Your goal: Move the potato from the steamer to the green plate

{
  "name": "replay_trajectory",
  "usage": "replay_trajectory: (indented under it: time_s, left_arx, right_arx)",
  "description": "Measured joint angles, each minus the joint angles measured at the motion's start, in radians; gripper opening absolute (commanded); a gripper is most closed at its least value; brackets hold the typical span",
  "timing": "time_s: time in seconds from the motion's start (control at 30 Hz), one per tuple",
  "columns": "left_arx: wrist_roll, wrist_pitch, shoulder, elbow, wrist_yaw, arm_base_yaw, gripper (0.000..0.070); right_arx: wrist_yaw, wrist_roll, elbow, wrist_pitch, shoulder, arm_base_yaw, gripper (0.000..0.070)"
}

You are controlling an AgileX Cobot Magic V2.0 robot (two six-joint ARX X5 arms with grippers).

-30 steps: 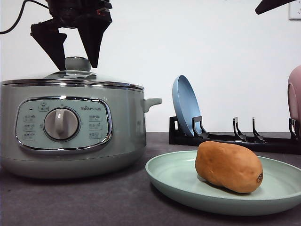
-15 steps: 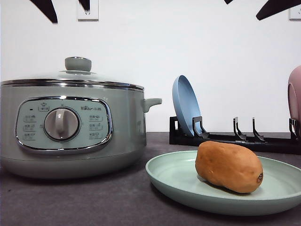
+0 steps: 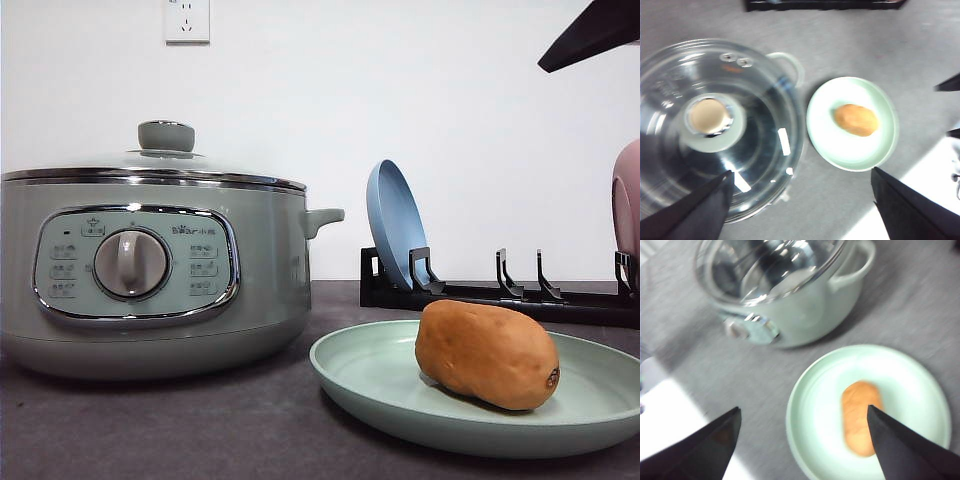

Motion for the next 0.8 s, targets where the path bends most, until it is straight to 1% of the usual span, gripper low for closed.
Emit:
replay_trajectory:
  time_s: [0.2, 0.27, 0.3, 0.33, 0.37, 0.4, 0.43, 0.47, 0.5, 0.8]
  left_arx:
    - [0.000, 0.000, -0.005, 0.000, 0.001, -0.003, 0.0548]
    - [0.000, 0.000, -0.005, 0.000, 0.001, -0.003, 0.0537]
    - [0.000, 0.000, -0.005, 0.000, 0.001, -0.003, 0.0506]
    - [0.000, 0.000, -0.005, 0.000, 0.001, -0.003, 0.0442]
    - [0.000, 0.000, -0.005, 0.000, 0.001, -0.003, 0.0354]
    - [0.000, 0.000, -0.005, 0.000, 0.001, -0.003, 0.0248]
    - [0.000, 0.000, -0.005, 0.000, 0.001, -0.003, 0.0124]
    - [0.000, 0.000, -0.005, 0.000, 0.001, -0.003, 0.0027]
    - [0.000, 0.000, -0.005, 0.000, 0.001, -0.003, 0.0002]
    - [0.000, 0.000, -0.005, 0.000, 0.001, -0.003, 0.0003]
  right_arx:
    - [-0.002, 0.001, 0.000, -0.027, 0.000, 0.000, 0.0508]
    - [-0.002, 0.001, 0.000, -0.027, 0.000, 0.000, 0.0507]
    - [-0.002, 0.001, 0.000, -0.027, 0.000, 0.000, 0.0507]
    - [-0.002, 0.001, 0.000, -0.027, 0.000, 0.000, 0.0487]
    - [-0.002, 0.001, 0.000, -0.027, 0.000, 0.000, 0.0423]
    - [-0.002, 0.002, 0.000, -0.027, 0.000, 0.000, 0.0313]
    - [-0.002, 0.002, 0.000, -0.028, 0.000, 0.000, 0.0173]
    - [-0.001, 0.002, 0.000, -0.029, 0.000, 0.000, 0.0043]
    - [-0.001, 0.002, 0.000, -0.030, 0.000, 0.000, 0.0002]
    - [-0.001, 0.001, 0.000, -0.029, 0.000, 0.000, 0.0000]
